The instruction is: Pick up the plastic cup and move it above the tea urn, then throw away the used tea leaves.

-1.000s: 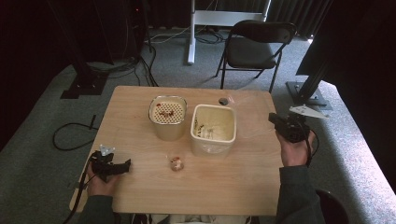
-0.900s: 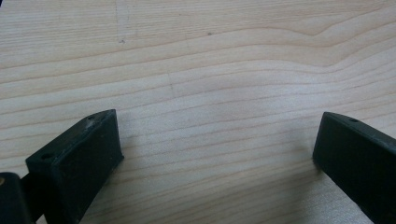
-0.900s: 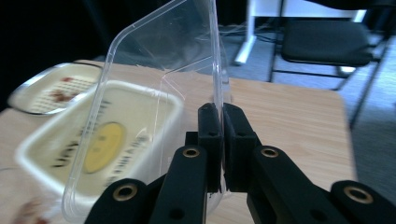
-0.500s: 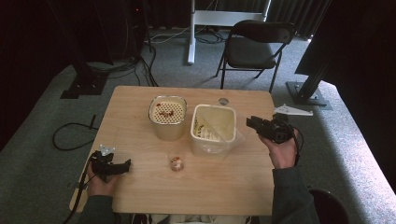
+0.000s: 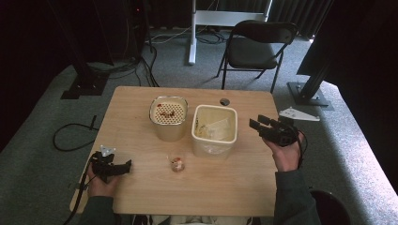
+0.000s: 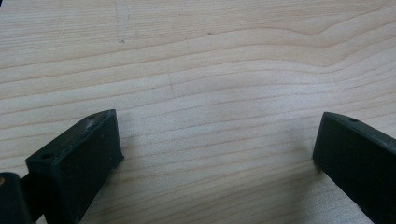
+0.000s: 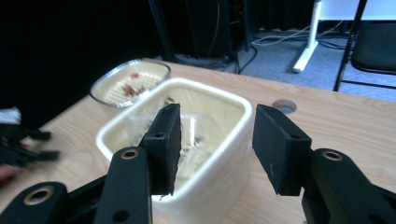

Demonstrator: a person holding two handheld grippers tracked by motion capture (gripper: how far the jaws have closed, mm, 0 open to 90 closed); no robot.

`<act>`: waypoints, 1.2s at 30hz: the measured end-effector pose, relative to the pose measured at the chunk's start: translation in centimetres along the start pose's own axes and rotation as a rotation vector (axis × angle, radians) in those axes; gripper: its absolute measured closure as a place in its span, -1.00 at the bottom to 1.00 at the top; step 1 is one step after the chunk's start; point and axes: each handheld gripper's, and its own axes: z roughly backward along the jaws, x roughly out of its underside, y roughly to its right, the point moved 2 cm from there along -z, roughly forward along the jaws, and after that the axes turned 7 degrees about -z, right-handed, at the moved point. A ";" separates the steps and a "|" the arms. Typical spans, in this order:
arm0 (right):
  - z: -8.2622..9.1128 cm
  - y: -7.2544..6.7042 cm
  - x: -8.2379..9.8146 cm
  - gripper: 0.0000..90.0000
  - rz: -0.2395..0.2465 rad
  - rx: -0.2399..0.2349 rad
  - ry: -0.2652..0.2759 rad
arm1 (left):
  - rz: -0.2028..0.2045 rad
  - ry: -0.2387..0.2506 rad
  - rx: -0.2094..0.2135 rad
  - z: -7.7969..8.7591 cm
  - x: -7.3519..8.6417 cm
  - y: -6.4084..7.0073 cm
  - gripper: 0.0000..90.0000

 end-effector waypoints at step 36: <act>-5.3 3.8 10.3 -0.01 0.043 0.164 -0.206 | -0.091 0.006 0.078 0.2 -0.3 2.3 -0.89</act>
